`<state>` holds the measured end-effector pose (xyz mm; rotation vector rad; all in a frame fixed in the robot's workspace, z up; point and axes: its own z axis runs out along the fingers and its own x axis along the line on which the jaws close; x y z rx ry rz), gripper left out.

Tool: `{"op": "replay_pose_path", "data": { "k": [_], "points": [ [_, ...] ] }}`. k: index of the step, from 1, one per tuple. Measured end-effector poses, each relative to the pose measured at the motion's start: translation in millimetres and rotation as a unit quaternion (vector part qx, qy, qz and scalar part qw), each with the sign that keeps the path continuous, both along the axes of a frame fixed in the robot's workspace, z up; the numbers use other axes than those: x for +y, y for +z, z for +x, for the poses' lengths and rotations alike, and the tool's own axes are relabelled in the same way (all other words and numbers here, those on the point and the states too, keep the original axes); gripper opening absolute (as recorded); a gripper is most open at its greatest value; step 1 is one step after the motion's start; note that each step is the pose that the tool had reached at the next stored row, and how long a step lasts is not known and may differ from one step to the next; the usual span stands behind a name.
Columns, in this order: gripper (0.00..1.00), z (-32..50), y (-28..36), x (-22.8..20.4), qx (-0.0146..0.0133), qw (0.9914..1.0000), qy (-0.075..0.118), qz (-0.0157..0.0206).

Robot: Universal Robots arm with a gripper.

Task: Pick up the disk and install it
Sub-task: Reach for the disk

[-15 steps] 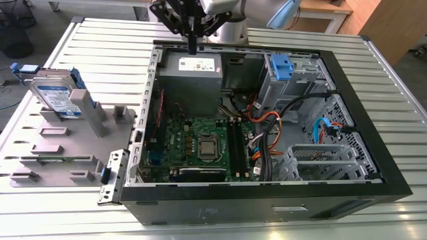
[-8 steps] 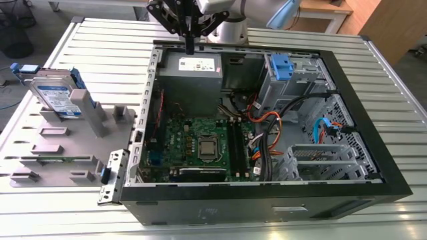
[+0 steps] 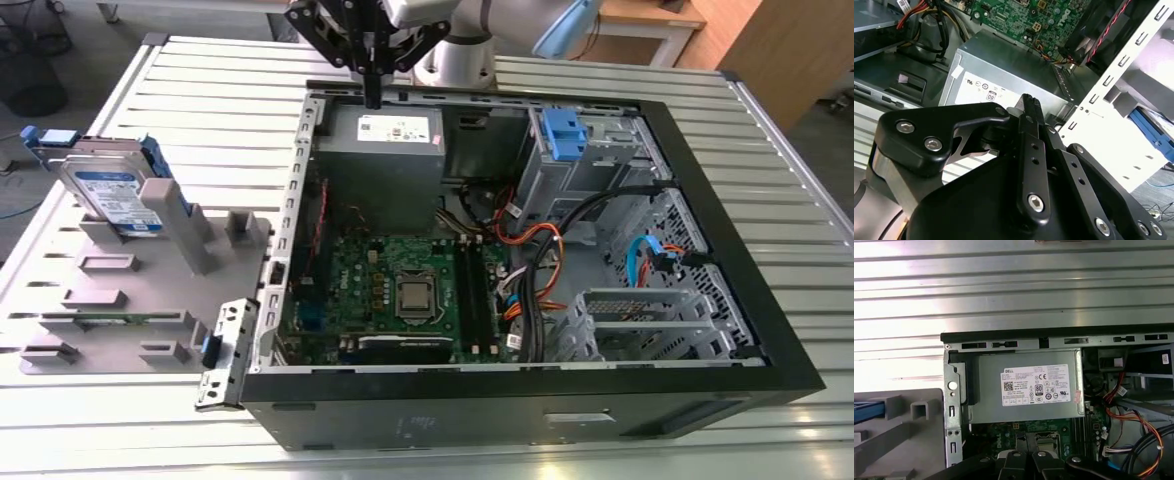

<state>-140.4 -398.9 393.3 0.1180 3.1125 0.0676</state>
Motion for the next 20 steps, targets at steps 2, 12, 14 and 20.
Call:
{"op": "replay_pose_path", "data": {
  "k": [2,12,14,20],
  "points": [
    [0.11,-0.4,0.0,0.0,0.0,1.0,0.0,0.0],
    [0.11,-1.9,0.0,0.0,0.0,1.0,0.0,0.0],
    [0.11,-2.9,0.0,-0.1,0.0,1.0,0.0,0.0001],
    [0.11,-9.7,0.0,0.0,0.0,1.0,0.0,0.0]
  ]
}}
